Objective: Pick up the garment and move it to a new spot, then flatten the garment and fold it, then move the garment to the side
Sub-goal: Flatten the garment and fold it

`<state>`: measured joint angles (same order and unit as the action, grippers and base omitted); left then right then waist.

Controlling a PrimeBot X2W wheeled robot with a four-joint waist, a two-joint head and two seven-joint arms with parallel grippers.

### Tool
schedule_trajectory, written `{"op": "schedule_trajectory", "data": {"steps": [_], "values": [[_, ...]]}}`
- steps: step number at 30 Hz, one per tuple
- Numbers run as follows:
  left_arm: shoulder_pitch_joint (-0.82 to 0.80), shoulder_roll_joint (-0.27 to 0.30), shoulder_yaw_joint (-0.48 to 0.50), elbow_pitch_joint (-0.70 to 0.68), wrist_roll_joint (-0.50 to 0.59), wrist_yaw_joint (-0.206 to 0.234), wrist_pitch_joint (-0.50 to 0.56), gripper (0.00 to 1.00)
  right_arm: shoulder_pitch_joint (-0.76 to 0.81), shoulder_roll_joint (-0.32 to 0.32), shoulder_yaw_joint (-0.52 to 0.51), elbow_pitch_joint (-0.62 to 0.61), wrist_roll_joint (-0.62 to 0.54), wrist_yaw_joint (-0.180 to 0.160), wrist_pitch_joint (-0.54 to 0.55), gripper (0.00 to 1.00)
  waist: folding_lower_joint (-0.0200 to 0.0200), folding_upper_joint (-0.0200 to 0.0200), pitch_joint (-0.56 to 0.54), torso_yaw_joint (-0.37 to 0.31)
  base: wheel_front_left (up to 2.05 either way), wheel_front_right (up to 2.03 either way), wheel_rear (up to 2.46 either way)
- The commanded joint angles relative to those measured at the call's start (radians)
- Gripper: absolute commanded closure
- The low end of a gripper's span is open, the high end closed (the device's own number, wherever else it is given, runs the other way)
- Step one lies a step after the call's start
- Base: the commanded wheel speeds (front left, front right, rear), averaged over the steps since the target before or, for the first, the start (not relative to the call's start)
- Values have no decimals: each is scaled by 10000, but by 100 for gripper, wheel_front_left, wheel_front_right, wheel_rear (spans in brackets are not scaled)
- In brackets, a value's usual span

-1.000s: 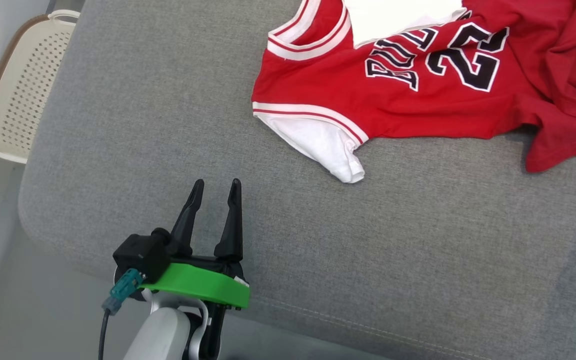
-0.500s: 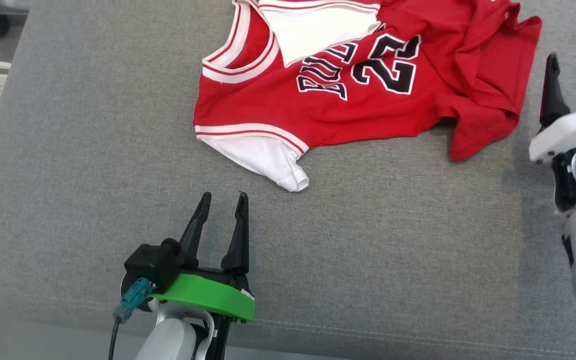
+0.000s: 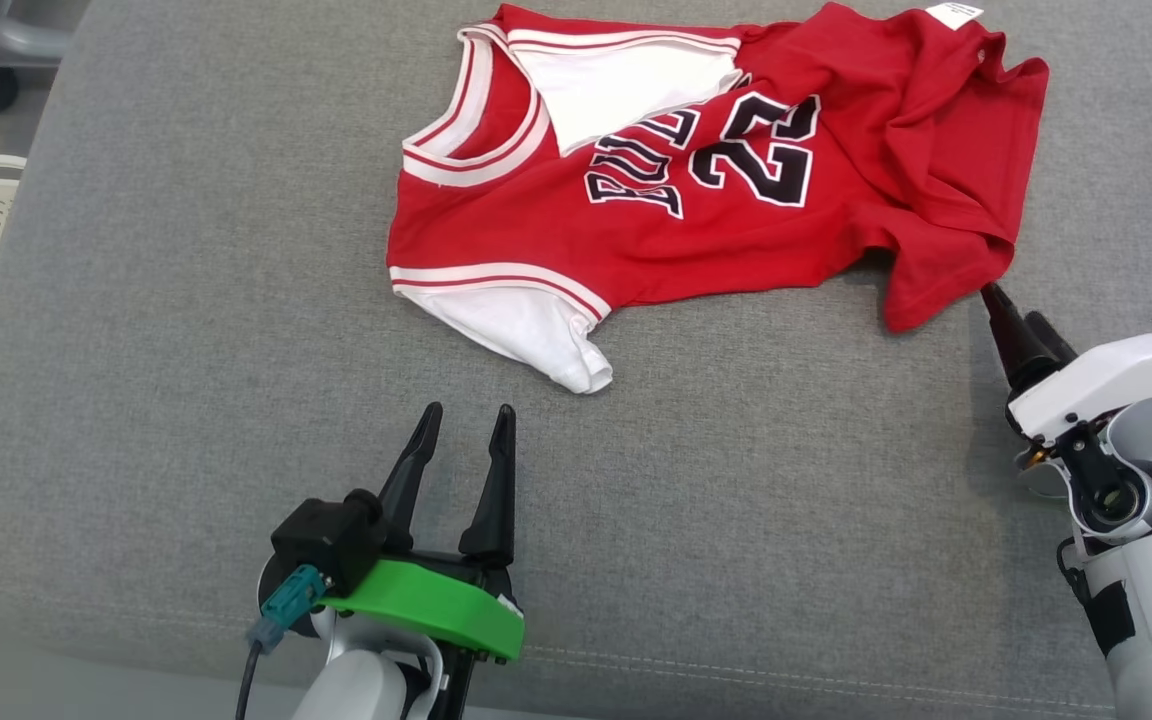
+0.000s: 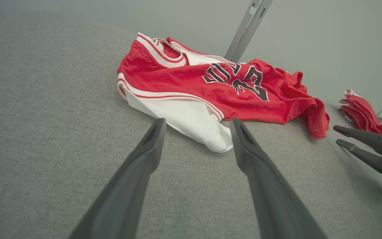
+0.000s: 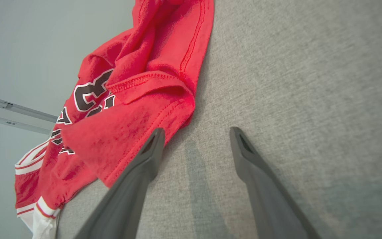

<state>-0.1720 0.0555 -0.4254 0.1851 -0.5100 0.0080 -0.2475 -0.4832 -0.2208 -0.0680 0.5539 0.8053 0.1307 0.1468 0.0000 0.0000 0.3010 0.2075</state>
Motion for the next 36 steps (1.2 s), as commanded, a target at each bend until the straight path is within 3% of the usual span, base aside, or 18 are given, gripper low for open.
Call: {"op": "schedule_trajectory", "data": {"steps": [1, 6, 12, 14, 17, 27, 36], "values": [[165, 46, -14, 24, -102, 25, 2, 0, 231, 131, -103, -18, 362, -1, 376, 0, 0, 0, -63, 180, 0, 0, 0], [149, 38, -30, 26, -152, 63, -29, 0, 134, 411, -512, 163, 959, -1, 1111, 0, 0, 0, -62, 356, 0, 0, 0], [25, 29, -78, 15, -182, 76, -58, 0, -449, 620, -637, 781, 767, -2, 1416, 0, 0, 0, 23, 491, 0, 0, 0], [-21, 27, -82, 33, -193, 82, -67, 0, -678, 651, -689, 1023, 696, -8, 1381, 53, 0, 0, 50, 523, 0, 0, 0], [-34, 23, -94, 31, -180, 98, -77, 0, -1007, 524, -811, 1383, 525, -10, 1126, 100, 0, 0, 73, 565, 0, 0, 0], [36, 38, -5, 97, -272, 135, -91, 0, -1018, -80, -711, 689, 991, -2, 1458, 100, 0, 0, 30, 304, 0, 0, 0], [-59, 80, 3, 110, -232, 114, -124, 0, -172, -1469, -475, -338, 872, -1, 3983, 100, 0, 0, 9, -229, 0, 0, 0]]}}
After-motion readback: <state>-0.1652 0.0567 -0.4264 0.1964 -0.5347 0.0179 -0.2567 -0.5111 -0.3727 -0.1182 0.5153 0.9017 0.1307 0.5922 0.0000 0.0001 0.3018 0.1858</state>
